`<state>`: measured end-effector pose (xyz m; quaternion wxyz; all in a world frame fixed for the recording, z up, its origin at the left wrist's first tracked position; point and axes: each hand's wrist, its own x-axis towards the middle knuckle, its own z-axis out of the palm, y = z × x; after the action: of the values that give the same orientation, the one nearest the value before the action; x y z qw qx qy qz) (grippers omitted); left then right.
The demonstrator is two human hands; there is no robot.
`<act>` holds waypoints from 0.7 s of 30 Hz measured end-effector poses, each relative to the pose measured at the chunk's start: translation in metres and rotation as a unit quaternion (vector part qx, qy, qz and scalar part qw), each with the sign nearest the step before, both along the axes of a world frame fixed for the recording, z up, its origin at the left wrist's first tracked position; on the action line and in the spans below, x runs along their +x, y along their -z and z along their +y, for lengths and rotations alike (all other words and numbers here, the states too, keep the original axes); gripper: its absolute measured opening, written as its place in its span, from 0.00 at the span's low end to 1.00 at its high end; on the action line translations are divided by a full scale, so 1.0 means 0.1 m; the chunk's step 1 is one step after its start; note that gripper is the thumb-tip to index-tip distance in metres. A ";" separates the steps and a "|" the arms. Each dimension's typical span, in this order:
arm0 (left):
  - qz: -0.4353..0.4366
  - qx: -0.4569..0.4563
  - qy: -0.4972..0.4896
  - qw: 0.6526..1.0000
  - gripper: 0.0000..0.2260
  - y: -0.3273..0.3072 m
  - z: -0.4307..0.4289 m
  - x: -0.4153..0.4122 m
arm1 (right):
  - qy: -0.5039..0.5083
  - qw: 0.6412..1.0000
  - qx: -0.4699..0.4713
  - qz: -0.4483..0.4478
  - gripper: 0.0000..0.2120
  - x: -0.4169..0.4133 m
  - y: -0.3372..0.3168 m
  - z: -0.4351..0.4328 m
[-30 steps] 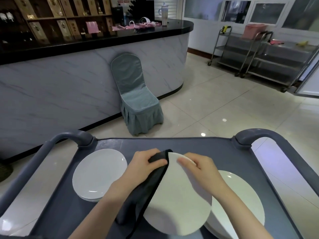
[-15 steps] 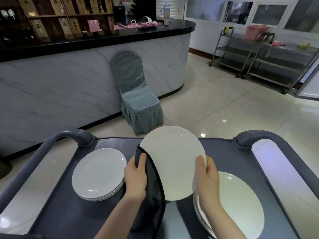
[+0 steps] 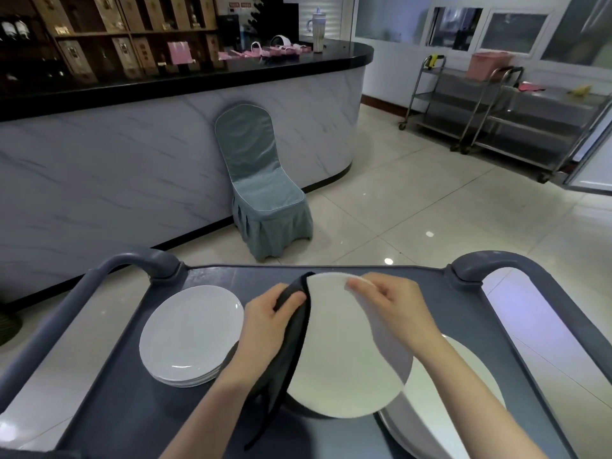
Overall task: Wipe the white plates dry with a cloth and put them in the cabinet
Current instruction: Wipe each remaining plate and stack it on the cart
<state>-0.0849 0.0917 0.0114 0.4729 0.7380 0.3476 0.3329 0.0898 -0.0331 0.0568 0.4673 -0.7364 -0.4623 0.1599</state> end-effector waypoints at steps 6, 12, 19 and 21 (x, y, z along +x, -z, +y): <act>0.011 -0.074 -0.055 0.996 0.11 0.18 0.04 -0.07 | 0.096 0.992 0.033 0.077 0.21 -0.01 0.23 -0.07; 0.092 0.062 0.139 0.984 0.09 -0.04 0.17 -0.01 | -0.070 0.997 -0.028 -0.019 0.20 -0.14 0.26 -0.01; 0.002 -0.099 -0.055 0.994 0.08 0.21 -0.07 -0.09 | 0.068 0.993 0.056 0.080 0.19 -0.02 0.26 -0.08; 0.004 -0.134 -0.082 0.988 0.10 0.26 -0.08 -0.12 | 0.113 0.986 0.067 0.103 0.22 -0.04 0.29 -0.09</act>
<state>-0.0970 0.0836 -0.0143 0.5377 0.6381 0.4500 0.3181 0.0858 -0.0416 0.0282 0.5757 -0.7306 -0.3350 0.1503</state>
